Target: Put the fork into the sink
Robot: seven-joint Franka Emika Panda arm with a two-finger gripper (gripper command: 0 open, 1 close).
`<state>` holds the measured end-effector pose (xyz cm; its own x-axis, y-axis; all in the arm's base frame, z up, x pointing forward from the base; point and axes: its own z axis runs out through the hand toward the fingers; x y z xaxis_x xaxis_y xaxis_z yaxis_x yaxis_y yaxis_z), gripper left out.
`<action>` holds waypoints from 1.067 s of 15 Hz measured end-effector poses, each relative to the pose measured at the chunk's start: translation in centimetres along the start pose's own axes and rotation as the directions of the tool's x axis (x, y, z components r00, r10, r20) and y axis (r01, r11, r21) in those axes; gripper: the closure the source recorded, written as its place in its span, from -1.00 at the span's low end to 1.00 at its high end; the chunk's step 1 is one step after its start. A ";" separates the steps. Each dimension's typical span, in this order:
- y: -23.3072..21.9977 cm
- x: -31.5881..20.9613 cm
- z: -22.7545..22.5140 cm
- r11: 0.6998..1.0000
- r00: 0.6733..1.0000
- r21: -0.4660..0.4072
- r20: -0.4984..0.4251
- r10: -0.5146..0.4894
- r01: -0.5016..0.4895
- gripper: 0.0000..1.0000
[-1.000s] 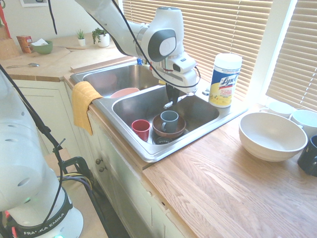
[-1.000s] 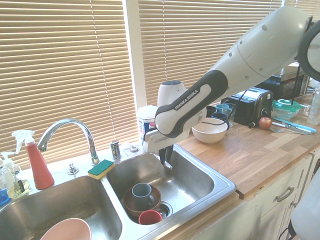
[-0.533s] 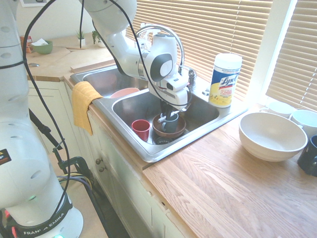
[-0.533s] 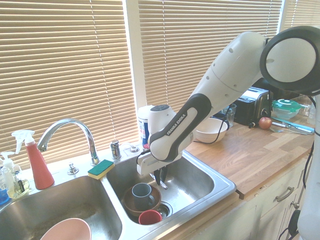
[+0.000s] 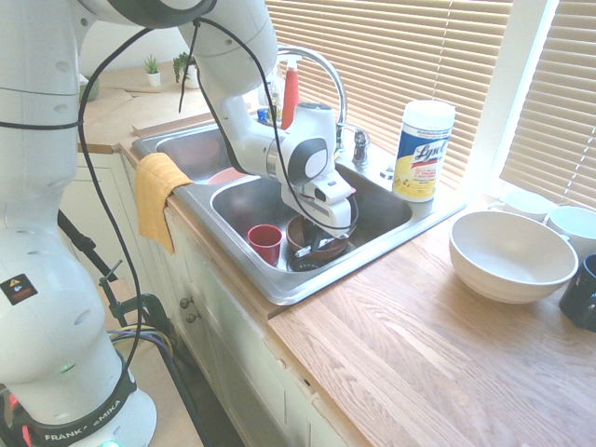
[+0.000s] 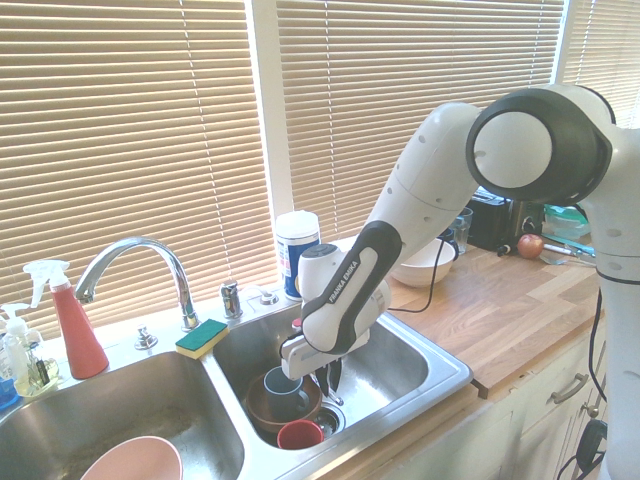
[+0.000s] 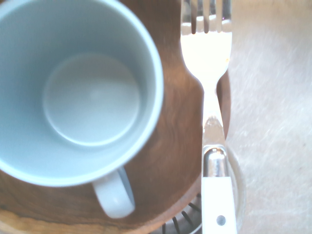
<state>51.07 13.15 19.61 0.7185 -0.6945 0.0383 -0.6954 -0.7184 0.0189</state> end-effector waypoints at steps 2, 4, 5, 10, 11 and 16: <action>0.3 0.2 1.1 1.000 1.000 -0.007 0.003 0.007 -0.007 1.00; 0.6 0.3 2.2 1.000 1.000 -0.014 0.007 0.010 -0.010 -1.00; 0.6 0.2 2.6 1.000 1.000 -0.018 0.011 0.009 -0.009 -1.00; 0.1 -0.2 2.8 1.000 1.000 -0.019 0.011 0.003 -0.003 -1.00; 0.1 -0.2 2.8 1.000 1.000 -0.019 0.011 0.003 -0.003 -1.00; -0.5 -0.4 2.5 1.000 1.000 -0.011 0.006 -0.004 0.004 -1.00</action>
<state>51.17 13.63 17.09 0.7210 -0.6922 0.0321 -0.6929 -0.7204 0.0299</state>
